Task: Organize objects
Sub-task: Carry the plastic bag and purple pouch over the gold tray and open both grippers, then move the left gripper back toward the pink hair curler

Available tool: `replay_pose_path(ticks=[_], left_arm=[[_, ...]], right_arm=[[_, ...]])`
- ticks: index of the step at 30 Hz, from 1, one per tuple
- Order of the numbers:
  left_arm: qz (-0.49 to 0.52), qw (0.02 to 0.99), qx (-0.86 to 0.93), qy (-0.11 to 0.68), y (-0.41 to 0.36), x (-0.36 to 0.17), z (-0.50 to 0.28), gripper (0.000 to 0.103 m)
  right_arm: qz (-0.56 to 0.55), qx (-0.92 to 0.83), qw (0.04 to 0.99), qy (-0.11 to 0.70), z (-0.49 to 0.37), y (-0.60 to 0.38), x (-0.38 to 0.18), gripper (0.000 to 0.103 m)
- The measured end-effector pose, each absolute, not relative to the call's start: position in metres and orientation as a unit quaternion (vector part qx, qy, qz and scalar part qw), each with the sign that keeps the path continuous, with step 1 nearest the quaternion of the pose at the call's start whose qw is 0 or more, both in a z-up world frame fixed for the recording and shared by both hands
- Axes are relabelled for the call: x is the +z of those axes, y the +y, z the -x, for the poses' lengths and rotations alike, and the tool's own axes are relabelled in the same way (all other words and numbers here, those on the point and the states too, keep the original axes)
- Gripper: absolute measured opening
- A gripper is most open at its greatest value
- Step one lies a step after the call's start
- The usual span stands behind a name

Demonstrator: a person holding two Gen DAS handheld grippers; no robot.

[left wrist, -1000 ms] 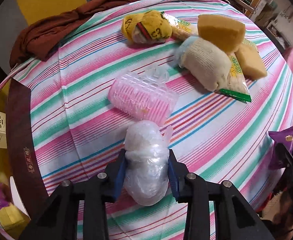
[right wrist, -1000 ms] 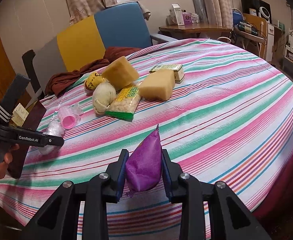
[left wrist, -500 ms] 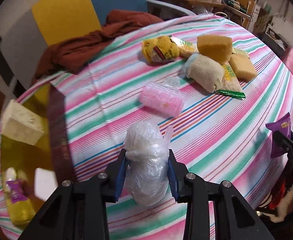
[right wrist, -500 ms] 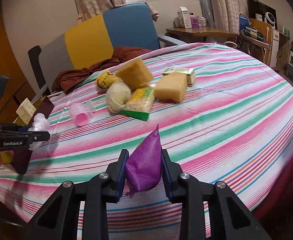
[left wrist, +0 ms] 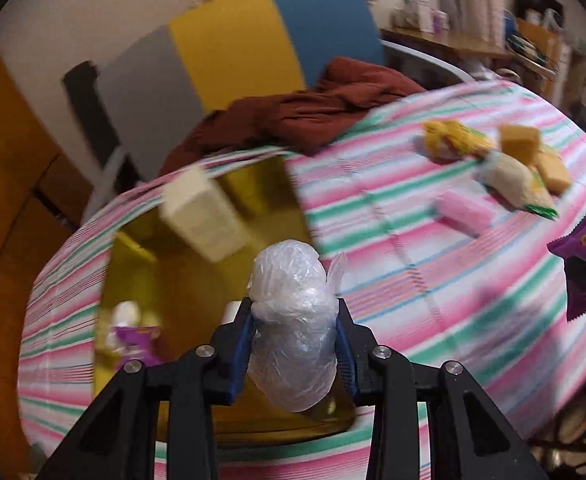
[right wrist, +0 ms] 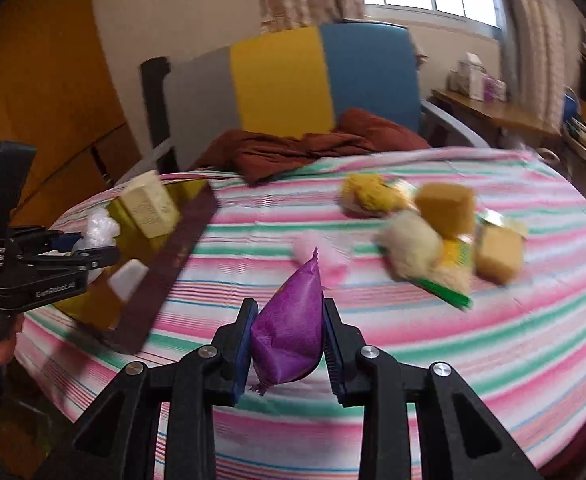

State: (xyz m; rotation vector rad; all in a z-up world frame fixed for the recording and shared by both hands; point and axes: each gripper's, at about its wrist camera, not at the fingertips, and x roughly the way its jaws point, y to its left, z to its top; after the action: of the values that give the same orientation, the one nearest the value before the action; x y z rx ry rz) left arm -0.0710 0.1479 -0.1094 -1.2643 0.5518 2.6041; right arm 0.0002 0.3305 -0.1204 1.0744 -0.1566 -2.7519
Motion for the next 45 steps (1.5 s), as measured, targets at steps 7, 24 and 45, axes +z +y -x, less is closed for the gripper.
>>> replay_pose_path(ticks=[7,24,45], left_arm=[[0.424,0.052,0.891,0.155,0.081,-0.108,0.085,0.04],[0.44,-0.036,0.884,0.152,0.019,-0.138,0.126,0.088],[0.428,0.035,0.891,0.146,0.082,-0.117,0.102,0.094]], right_arm=[[-0.356,-0.92,0.161,-0.028,0.034,0.257,-0.099,0.031],[-0.409,-0.879,0.246,0.013,0.105,0.144,-0.13,0.049],[-0.406,-0.908,0.034,-0.101,-0.018,0.358,-0.161,0.051]])
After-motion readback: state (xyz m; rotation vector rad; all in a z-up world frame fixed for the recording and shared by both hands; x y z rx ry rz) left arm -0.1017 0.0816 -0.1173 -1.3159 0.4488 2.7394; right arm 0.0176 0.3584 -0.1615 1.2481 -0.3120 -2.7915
